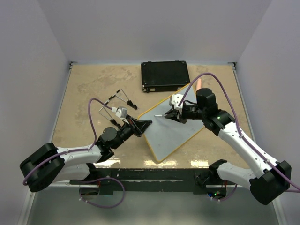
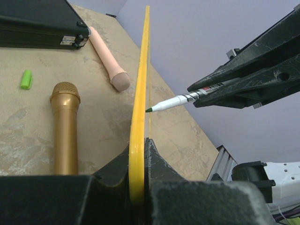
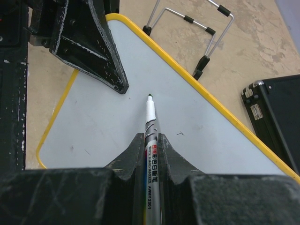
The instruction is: Write a sentence on the whiteboard
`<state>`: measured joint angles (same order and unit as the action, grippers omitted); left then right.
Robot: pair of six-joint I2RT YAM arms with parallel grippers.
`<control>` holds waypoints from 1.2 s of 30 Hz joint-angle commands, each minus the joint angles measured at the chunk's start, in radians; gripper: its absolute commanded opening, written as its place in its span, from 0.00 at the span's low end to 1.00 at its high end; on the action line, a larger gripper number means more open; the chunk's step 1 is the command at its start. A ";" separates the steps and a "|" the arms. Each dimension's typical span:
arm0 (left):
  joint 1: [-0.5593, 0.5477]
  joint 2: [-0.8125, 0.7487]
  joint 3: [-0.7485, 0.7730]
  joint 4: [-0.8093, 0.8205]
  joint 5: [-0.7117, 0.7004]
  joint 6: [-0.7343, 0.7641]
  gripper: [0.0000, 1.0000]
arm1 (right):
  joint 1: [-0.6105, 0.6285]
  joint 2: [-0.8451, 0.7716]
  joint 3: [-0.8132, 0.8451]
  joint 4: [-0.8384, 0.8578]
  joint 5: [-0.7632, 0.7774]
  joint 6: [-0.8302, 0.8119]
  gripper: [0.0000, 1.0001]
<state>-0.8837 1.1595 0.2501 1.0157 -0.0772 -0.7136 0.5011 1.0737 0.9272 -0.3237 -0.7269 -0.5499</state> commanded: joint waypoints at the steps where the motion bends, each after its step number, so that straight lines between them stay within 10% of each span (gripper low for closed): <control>1: -0.001 0.022 0.008 0.009 0.054 0.077 0.00 | -0.004 0.009 0.007 0.018 -0.035 -0.010 0.00; 36: 0.005 -0.029 -0.014 -0.020 0.039 0.105 0.00 | -0.035 -0.011 -0.019 -0.064 0.069 -0.051 0.00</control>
<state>-0.8772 1.1492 0.2485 1.0042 -0.0723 -0.7105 0.4770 1.0801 0.9253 -0.3695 -0.7315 -0.5701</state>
